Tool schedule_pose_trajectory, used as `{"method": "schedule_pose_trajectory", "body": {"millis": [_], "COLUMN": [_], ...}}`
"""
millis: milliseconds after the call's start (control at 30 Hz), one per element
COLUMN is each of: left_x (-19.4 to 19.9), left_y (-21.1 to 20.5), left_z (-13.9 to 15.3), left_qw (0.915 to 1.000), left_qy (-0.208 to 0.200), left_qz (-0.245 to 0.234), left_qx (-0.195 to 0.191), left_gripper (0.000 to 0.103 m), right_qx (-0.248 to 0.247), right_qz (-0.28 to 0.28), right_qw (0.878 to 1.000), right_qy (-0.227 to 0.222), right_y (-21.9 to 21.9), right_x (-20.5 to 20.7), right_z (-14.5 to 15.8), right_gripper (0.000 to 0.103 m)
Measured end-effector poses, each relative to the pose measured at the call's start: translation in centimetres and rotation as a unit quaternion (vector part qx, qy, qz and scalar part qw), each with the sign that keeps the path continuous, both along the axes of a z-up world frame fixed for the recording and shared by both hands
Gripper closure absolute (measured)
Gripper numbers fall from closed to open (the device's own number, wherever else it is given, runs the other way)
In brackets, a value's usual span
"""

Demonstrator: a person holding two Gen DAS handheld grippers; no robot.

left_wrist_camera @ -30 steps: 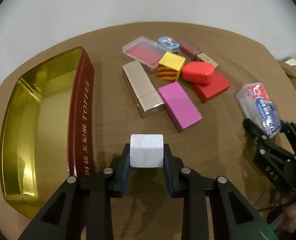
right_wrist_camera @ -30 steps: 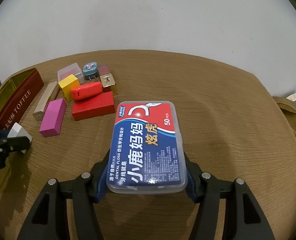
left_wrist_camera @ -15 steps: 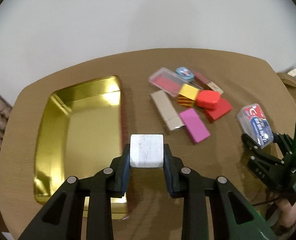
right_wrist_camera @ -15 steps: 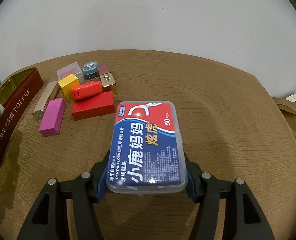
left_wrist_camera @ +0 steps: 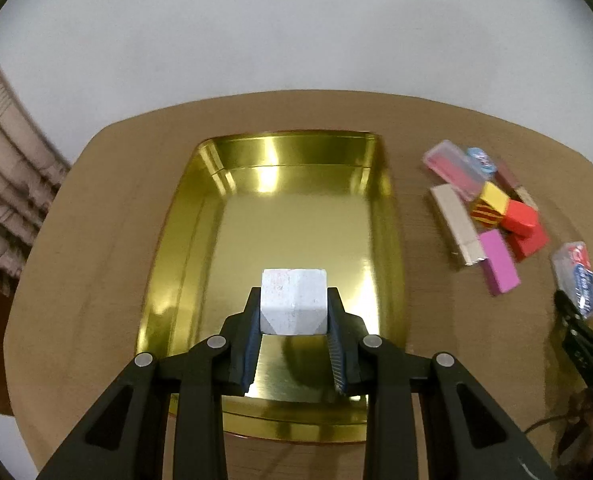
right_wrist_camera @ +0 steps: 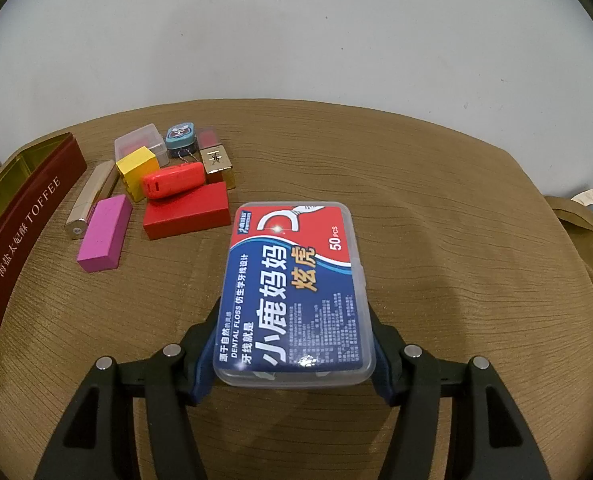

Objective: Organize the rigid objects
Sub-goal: 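Carry the white cube into the gold tray and open the left gripper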

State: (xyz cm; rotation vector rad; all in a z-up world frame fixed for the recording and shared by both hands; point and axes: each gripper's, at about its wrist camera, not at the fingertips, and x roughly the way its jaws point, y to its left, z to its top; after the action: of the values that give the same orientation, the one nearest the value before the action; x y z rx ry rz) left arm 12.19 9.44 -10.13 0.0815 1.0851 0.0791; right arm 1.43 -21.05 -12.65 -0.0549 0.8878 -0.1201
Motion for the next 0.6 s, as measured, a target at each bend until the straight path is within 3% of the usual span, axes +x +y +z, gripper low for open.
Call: {"method": "schedule_pose_trajectory", "body": {"millis": [600], "left_x": [1.6], "left_y": [3.6], "left_z": [-4.4], "left_qw": [0.9983], "left_qy": [0.032], "left_qz": [0.041], "left_qx": [0.026], "left_gripper": [0.076], "right_qx": [0.0], "right_qz": [0.0], "right_qw": [1.0], "right_qy": [0.0], "right_y": [-0.1], "right_x": [0.0], "right_z": [0.0], "right_gripper": [0.041]}}
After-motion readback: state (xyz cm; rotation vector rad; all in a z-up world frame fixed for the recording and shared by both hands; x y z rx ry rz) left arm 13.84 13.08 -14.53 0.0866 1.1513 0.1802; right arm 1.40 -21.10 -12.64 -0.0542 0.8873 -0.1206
